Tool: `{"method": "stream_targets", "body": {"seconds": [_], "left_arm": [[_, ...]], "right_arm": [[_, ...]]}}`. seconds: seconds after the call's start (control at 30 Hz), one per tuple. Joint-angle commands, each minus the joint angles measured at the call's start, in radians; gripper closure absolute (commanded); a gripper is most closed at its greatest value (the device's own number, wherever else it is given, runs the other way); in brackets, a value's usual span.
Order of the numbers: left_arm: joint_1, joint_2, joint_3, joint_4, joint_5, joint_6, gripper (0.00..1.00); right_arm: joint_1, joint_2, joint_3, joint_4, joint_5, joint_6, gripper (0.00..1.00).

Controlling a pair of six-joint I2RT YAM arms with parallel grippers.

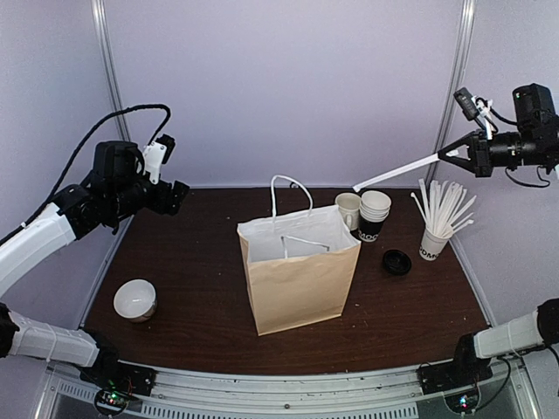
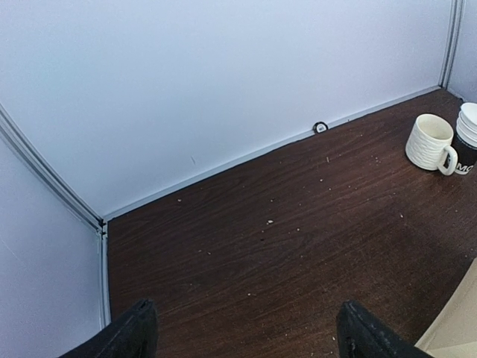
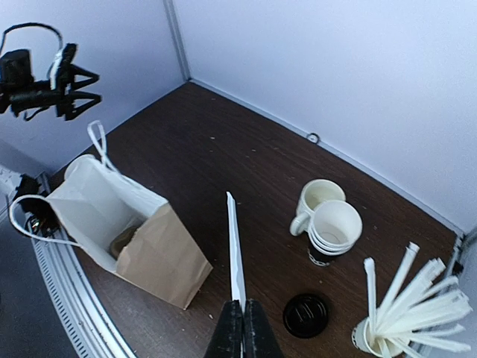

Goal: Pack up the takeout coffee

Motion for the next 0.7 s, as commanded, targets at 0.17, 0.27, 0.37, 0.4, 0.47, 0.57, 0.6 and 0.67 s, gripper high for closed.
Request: {"method": "stream_targets", "body": {"seconds": [0.17,0.27,0.37,0.4,0.47,0.57,0.6,0.67], "left_arm": [[0.012,0.010,-0.014,0.057,-0.013,0.025,0.14],[0.016,0.021,-0.014,0.059,-0.015,0.022,0.14],[0.020,0.033,-0.011,0.056,-0.012,0.020,0.14],[0.020,0.036,-0.010,0.056,-0.010,0.020,0.14],[0.021,0.039,-0.008,0.055,-0.009,0.019,0.14],[0.027,0.039,-0.008,0.057,-0.008,0.019,0.14],[0.030,0.039,-0.008,0.057,-0.005,0.018,0.14],[0.032,0.038,-0.008,0.057,0.002,0.017,0.14]], "right_arm": [[0.251,0.119,0.206,-0.193,-0.185,-0.197,1.00],[0.298,0.135,0.230,-0.228,-0.193,-0.235,1.00],[0.324,0.134,0.227,-0.242,-0.179,-0.256,1.00],[0.326,0.131,0.221,-0.241,-0.173,-0.257,1.00],[0.338,0.127,0.210,-0.238,-0.159,-0.258,1.00],[0.388,0.149,0.200,-0.231,-0.111,-0.257,1.00],[0.412,0.162,0.197,-0.228,-0.090,-0.256,1.00],[0.466,0.199,0.199,-0.223,-0.048,-0.256,1.00]]}}
